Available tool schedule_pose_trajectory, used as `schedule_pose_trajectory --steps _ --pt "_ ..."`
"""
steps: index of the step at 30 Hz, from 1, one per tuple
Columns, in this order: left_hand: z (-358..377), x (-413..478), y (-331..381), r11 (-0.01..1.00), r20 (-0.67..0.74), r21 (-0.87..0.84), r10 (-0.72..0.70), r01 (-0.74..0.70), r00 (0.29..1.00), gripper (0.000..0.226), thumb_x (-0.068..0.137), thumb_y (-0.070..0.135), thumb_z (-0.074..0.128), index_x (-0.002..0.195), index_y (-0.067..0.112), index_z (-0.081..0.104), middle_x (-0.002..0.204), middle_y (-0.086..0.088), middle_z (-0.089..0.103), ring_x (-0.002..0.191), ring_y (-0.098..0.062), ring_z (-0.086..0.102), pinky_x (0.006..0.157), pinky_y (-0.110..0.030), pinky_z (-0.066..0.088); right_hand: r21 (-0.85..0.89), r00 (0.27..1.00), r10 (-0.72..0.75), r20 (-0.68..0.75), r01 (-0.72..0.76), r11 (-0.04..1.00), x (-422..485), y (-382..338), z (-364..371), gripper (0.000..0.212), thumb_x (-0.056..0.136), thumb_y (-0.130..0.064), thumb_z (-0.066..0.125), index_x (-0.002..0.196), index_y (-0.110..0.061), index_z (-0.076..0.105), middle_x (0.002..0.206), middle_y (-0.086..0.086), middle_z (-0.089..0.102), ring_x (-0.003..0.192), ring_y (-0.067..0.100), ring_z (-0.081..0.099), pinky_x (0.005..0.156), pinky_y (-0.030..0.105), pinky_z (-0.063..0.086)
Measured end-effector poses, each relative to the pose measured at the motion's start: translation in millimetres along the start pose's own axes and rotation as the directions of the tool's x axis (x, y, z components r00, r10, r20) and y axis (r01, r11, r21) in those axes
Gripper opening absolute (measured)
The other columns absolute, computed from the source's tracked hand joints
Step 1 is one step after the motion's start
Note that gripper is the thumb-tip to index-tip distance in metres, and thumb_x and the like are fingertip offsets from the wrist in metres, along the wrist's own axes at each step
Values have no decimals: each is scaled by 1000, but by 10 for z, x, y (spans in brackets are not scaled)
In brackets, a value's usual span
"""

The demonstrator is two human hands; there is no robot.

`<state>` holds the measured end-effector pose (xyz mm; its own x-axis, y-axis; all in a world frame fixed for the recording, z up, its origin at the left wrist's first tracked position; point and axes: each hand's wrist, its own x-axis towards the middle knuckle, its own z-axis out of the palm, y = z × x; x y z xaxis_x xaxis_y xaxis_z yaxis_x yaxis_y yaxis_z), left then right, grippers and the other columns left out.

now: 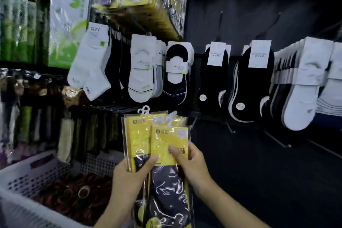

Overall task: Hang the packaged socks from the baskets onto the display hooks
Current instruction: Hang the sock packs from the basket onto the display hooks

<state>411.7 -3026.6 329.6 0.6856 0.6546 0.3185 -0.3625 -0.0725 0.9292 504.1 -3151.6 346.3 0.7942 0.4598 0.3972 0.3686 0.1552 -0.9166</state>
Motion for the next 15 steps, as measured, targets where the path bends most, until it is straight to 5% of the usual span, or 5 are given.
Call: schedule_pose_trajectory --steps 2,3,4,8,15 --pt "-25 -58 29 1000 -47 4 -29 29 998 16 73 37 72 73 22 66 44 17 58 43 1 55 44 -14 39 12 997 -17 -81 18 1000 -54 -81 -42 25 83 -33 68 104 -22 65 100 -4 74 95 13 70 88 33 55" --pt "-59 -64 37 999 -85 32 -27 30 996 19 74 41 69 66 33 53 36 15 48 37 -2 46 43 -20 34 24 991 -15 -131 19 1000 -61 -113 -86 15 87 -29 65 101 -25 65 97 -8 74 94 9 69 84 26 55" --pt "-112 -74 67 998 -126 51 -30 36 992 38 73 45 68 56 23 42 33 12 39 36 -4 38 46 -24 28 41 983 -8 -182 15 999 -59 -137 -145 8 90 -26 63 98 -26 65 95 -11 74 91 5 69 79 20 54" --pt "-353 -54 96 990 -222 133 -24 55 975 61 68 59 62 69 1 46 56 -4 35 49 -14 32 49 -28 26 -6 963 71 -261 -75 997 -36 -127 -364 9 93 -23 58 96 -21 66 97 0 74 94 16 69 83 29 54" --pt "-546 -7 142 996 -269 92 12 13 963 37 76 49 66 63 24 42 61 8 35 53 -7 30 52 -23 27 -19 949 115 -295 -126 992 33 89 -413 11 93 -20 58 98 -18 68 97 1 74 94 18 69 90 38 53"
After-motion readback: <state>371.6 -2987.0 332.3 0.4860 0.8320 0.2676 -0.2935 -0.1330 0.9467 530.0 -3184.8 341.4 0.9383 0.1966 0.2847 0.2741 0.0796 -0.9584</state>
